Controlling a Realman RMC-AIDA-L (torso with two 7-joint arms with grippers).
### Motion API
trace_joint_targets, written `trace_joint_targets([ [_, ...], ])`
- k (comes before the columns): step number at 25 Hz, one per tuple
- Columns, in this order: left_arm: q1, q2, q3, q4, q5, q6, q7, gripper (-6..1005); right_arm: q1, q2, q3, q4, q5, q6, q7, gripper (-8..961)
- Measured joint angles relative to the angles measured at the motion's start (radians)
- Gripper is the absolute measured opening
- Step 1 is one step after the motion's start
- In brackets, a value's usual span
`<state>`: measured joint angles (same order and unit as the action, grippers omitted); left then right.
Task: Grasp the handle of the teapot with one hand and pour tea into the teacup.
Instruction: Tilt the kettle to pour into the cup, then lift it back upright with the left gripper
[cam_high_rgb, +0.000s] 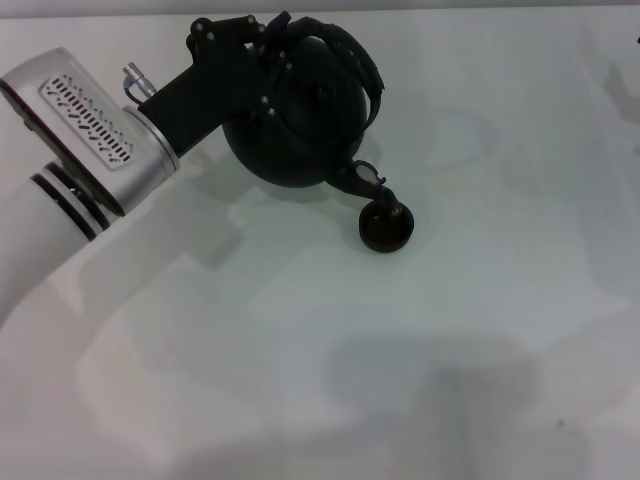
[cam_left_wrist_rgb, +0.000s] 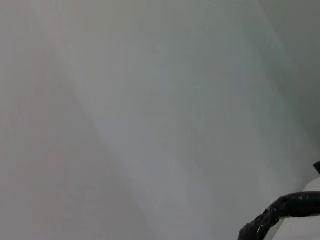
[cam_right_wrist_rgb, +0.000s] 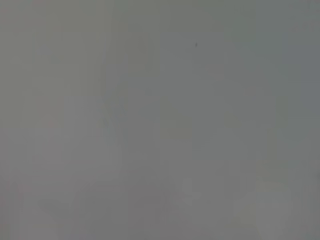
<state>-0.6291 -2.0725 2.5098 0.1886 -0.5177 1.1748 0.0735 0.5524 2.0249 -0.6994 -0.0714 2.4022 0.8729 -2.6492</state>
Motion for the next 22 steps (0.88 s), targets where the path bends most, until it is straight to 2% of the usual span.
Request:
trace_joint_targets([
  [22,0.000,0.003,0.003,-0.010,0.003,0.000,0.014,118,-0.001,0.001,0.000,0.004,0.000,0.001,0.011,846],
])
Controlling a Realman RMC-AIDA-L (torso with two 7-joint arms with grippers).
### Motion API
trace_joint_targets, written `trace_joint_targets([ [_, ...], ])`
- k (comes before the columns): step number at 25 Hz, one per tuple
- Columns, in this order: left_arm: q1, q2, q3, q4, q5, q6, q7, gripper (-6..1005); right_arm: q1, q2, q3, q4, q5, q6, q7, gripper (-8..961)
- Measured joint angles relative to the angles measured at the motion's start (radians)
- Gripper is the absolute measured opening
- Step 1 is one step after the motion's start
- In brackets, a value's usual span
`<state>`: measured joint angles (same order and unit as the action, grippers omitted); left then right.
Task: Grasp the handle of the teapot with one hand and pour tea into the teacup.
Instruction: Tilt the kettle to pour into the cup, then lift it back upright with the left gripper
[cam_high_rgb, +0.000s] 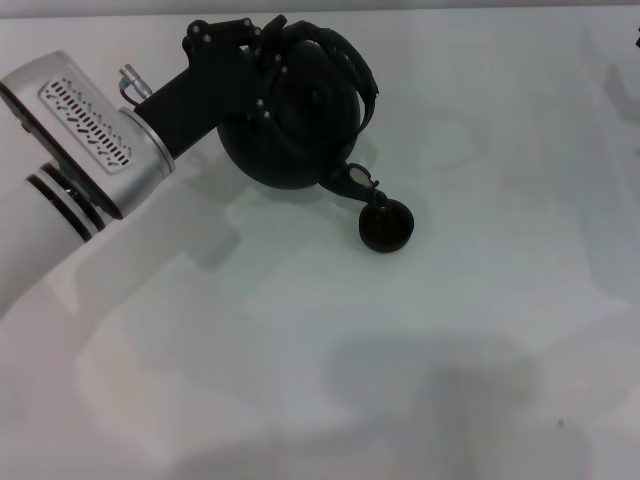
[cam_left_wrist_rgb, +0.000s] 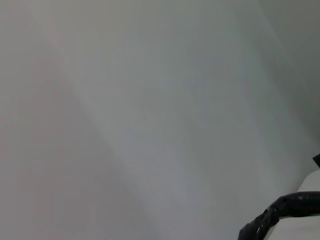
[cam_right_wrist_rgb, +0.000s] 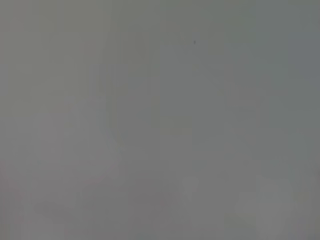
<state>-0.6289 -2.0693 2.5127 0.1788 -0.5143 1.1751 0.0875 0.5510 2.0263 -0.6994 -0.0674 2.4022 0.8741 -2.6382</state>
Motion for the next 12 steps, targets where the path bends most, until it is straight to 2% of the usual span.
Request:
trace_joint_targets([
  [12,0.000,0.000,0.000,-0.012,0.009,0.000,0.002,117,-0.002,0.000,0.000,0.000,0.000,0.002,0.002,846],
])
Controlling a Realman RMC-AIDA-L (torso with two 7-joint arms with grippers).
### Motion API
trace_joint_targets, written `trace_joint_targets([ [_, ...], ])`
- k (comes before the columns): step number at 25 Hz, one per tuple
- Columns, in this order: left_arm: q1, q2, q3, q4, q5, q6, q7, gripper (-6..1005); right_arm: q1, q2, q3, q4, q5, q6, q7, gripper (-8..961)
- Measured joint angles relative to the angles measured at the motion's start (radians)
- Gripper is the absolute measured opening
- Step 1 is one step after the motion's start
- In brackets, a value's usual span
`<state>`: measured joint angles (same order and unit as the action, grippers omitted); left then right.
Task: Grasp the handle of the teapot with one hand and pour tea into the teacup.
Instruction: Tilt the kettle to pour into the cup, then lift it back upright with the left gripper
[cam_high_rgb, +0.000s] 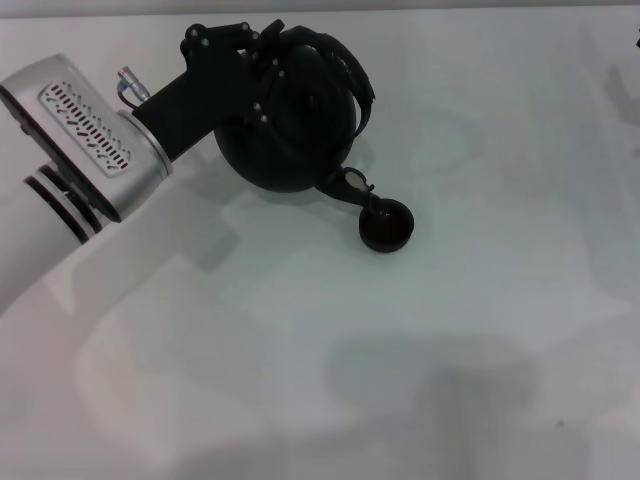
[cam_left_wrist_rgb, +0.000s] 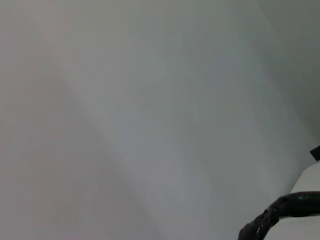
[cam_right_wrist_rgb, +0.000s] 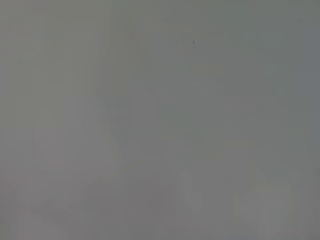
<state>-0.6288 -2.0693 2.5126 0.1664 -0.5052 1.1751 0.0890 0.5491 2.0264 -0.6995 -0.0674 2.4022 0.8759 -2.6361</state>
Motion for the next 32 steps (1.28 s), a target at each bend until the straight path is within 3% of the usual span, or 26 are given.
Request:
trace_joint_targets([
  [32,-0.003,0.002,0.000,-0.004,0.001,0.000,0.015,114,0.001,0.000,0.000,0.000,0.000,0.000,0.001,845],
])
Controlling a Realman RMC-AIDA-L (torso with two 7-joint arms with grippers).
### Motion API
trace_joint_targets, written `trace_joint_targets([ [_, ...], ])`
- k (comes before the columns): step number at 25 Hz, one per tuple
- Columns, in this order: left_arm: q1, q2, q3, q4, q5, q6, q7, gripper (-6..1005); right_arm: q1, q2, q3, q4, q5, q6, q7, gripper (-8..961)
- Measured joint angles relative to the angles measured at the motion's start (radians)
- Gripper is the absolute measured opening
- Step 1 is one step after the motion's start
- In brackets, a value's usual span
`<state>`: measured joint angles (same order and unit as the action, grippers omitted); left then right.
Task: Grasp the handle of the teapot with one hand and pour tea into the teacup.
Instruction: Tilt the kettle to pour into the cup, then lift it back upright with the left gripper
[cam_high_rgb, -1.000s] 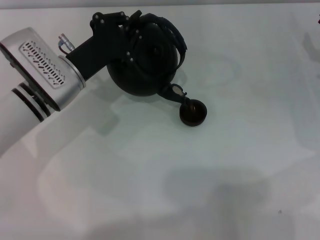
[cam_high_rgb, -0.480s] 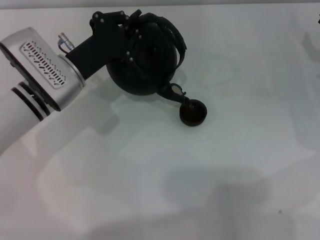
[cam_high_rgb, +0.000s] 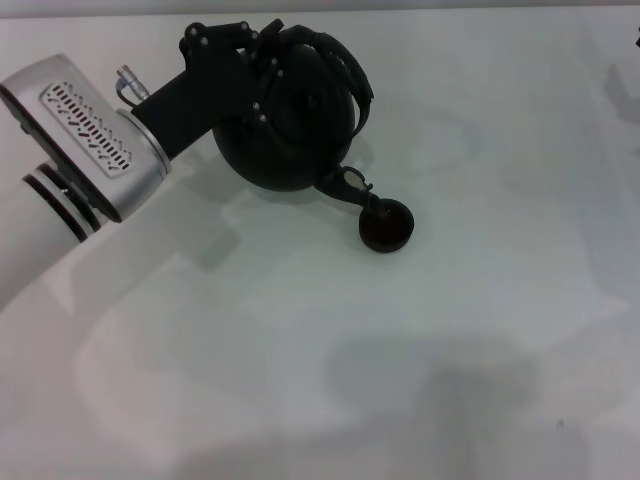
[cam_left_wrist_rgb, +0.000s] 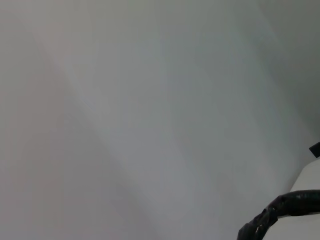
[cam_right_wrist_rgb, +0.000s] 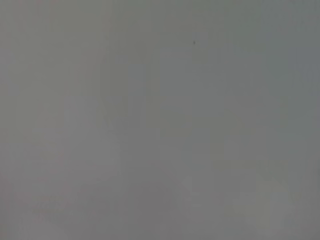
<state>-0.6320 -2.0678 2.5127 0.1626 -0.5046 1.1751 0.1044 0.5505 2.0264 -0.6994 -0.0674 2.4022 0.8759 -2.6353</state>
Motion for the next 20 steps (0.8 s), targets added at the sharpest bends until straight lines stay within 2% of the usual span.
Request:
trace_joint_targets([
  [20,0.010,-0.005,-0.011,0.006,-0.009,0.000,0.024,114,0.006,0.000,0.000,0.000,0.000,0.000,0.000,844],
])
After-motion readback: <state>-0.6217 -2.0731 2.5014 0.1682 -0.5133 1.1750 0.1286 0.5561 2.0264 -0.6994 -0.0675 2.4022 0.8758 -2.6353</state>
